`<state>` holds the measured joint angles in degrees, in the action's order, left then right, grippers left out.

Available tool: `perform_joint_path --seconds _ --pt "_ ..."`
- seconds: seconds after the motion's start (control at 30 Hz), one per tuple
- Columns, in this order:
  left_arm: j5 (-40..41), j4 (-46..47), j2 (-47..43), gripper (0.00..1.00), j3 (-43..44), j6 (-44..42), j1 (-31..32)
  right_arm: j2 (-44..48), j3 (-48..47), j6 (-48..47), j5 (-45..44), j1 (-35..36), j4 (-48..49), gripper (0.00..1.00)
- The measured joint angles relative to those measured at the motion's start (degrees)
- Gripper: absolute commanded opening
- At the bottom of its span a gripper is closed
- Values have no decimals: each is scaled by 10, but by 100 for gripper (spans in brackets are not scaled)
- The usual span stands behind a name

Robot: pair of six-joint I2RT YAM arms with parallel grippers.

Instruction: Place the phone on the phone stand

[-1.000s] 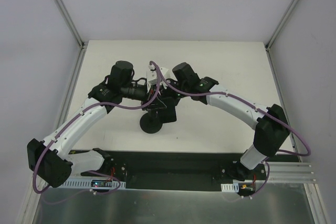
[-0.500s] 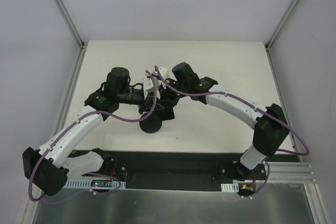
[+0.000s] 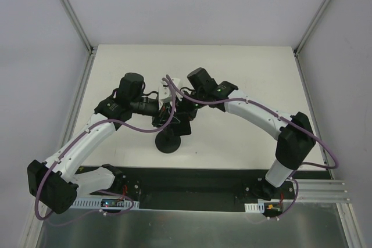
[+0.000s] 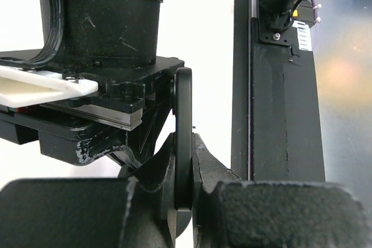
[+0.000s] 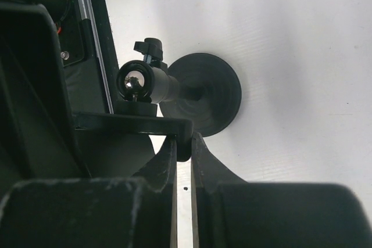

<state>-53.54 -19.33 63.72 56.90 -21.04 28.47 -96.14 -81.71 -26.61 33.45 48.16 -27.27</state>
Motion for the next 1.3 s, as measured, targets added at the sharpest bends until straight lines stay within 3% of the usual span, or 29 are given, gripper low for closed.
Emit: perform_joint_path --seconds 0.3,0.57,0.9,1.17,1.3 --pt "48 -20 -14 0 1 -10 0 -2 -4 14 -35 0 13 1" --pt "218 -28 -73 0 -10 38 25 36 41 105 -156 13 91 1" --pt "413 -20 -132 0 -34 198 49 123 148 279 -472 120 206 0" --pt "500 -16 -113 0 -38 284 95 78 112 414 -809 250 128 0" --pt "577 17 -92 0 -37 307 101 39 52 456 -904 296 80 0"
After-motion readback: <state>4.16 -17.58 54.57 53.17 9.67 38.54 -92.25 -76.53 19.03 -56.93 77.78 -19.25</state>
